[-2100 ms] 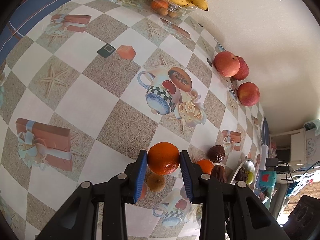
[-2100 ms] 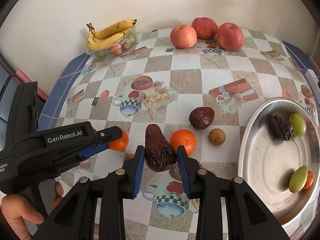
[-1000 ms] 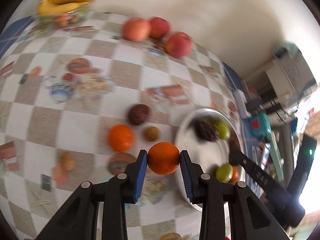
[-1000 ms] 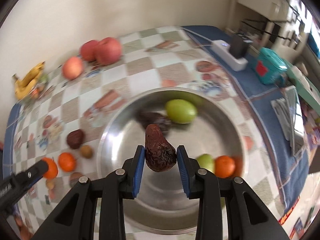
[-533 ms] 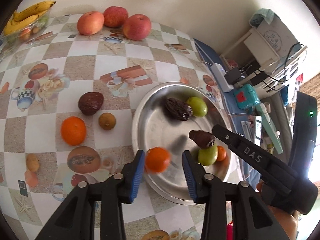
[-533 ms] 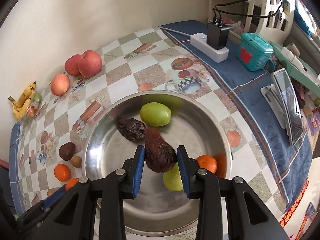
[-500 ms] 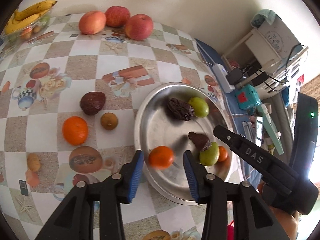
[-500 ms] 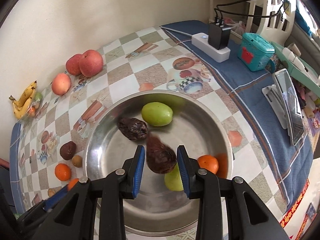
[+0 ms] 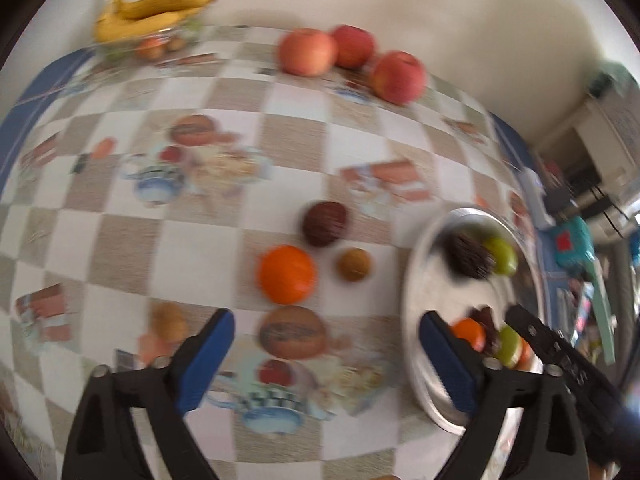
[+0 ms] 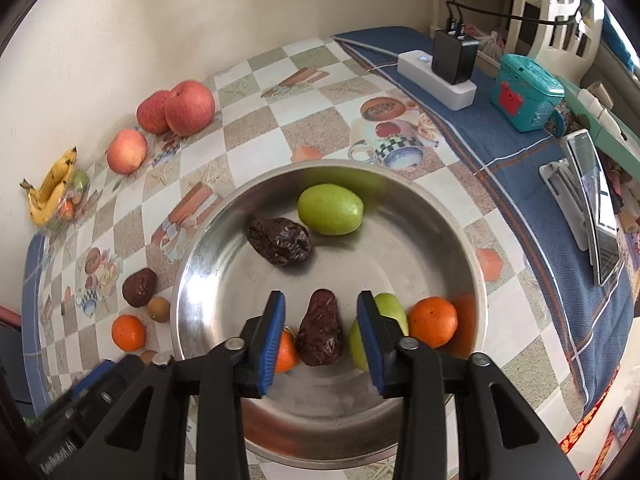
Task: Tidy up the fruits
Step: 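Carry the orange and date over the steel bowl and open both tools, then move both tools back toward the remaining orange and small brown fruit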
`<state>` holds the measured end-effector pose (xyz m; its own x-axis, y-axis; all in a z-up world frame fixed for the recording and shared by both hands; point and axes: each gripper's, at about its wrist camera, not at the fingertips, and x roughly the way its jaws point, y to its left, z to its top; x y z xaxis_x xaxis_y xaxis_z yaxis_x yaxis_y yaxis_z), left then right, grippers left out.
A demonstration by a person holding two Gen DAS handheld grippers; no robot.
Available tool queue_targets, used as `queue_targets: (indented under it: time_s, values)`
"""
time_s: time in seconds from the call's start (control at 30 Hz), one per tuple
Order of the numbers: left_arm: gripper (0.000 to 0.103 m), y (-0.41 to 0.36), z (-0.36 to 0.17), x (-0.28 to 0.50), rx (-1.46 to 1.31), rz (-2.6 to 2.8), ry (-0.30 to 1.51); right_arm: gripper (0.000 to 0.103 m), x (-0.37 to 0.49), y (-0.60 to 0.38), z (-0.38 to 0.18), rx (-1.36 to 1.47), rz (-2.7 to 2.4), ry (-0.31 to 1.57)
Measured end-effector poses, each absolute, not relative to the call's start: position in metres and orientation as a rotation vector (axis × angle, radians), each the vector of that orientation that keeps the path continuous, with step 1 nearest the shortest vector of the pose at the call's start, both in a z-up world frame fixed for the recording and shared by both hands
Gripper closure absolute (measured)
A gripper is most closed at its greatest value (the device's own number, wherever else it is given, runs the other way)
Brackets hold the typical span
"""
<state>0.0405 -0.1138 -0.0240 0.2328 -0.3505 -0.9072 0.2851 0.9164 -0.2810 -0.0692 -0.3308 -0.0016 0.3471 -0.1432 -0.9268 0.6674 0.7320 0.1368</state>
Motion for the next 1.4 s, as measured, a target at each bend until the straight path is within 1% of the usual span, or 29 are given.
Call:
queue_targets:
  time_s: [0.03,0.23,0.4,0.43,0.5,0.53,0.57,0.63,0.7,0.73,1.13,1.27,1.4]
  values:
    - [0.000,-0.107,-0.024,0.044,-0.066,-0.401,1.259,0.056,-0.068,-0.329,-0.002,0.551,-0.556,1.104]
    - [0.000,-0.066,-0.021,0.063,-0.080,-0.185,1.215,0.048,-0.058,-0.315,-0.005,0.497,-0.510,1.135]
    - [0.000,-0.034,-0.017,0.074,-0.107,-0.079,1.188,0.048,-0.051,-0.304,-0.006,0.472,-0.469,1.148]
    - [0.000,-0.030,-0.017,0.076,-0.113,-0.066,1.185,0.047,-0.049,-0.303,-0.006,0.467,-0.465,1.148]
    - [0.000,-0.019,-0.016,0.079,-0.127,-0.036,1.181,0.033,-0.047,-0.299,-0.005,0.454,-0.457,1.144]
    - [0.000,-0.017,-0.016,0.079,-0.133,-0.024,1.181,0.022,-0.045,-0.296,-0.004,0.446,-0.453,1.138]
    - [0.000,-0.013,-0.016,0.080,-0.139,-0.010,1.182,0.020,-0.045,-0.295,-0.003,0.440,-0.450,1.134]
    - [0.000,-0.006,-0.017,0.082,-0.151,0.014,1.185,0.019,-0.042,-0.291,-0.003,0.428,-0.445,1.126]
    - [0.000,-0.003,-0.018,0.083,-0.156,0.022,1.190,0.011,-0.040,-0.287,-0.004,0.425,-0.451,1.131]
    - [0.000,-0.003,-0.019,0.083,-0.157,0.024,1.192,0.004,-0.040,-0.287,-0.004,0.426,-0.453,1.132]
    - [0.000,-0.009,-0.020,0.083,-0.121,-0.004,1.196,0.004,-0.026,-0.264,-0.003,0.384,-0.415,1.106]
    - [0.000,-0.020,-0.020,0.082,-0.109,-0.084,1.199,0.004,-0.018,-0.251,-0.005,0.343,-0.367,1.128]
    - [0.000,-0.034,-0.019,0.082,-0.095,-0.149,1.182,0.004,-0.013,-0.241,-0.003,0.294,-0.341,1.111]
